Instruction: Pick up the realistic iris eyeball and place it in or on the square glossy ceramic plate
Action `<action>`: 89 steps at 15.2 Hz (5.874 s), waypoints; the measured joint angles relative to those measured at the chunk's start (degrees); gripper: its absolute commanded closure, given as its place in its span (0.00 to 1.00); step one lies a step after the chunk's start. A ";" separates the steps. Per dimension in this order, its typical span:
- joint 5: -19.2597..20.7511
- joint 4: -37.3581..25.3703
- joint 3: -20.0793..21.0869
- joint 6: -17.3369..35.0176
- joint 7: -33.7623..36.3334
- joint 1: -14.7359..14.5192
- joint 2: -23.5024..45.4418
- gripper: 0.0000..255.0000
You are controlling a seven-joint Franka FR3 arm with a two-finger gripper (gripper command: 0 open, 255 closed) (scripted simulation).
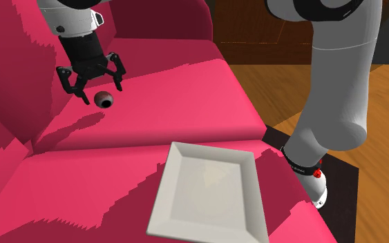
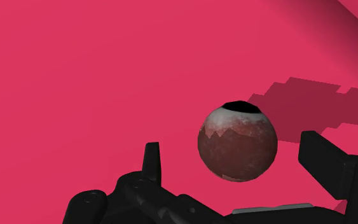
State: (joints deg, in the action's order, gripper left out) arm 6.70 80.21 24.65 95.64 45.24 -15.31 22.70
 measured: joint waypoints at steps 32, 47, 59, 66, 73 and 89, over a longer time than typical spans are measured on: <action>-1.76 -7.10 1.33 -11.34 1.67 -1.15 -4.64 1.00; -15.66 25.80 5.10 -4.46 6.72 -2.69 -34.11 1.00; -24.93 38.67 8.39 -4.65 12.95 -8.89 -49.78 1.00; -25.92 44.41 9.29 0.32 12.38 -9.41 -50.60 1.00; -26.47 48.25 10.23 4.42 12.01 -9.61 -50.38 1.00; -25.32 41.80 8.80 -1.69 12.45 -9.01 -50.03 0.00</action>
State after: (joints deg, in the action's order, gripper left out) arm -18.62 122.01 33.45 93.95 57.69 -24.32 -27.33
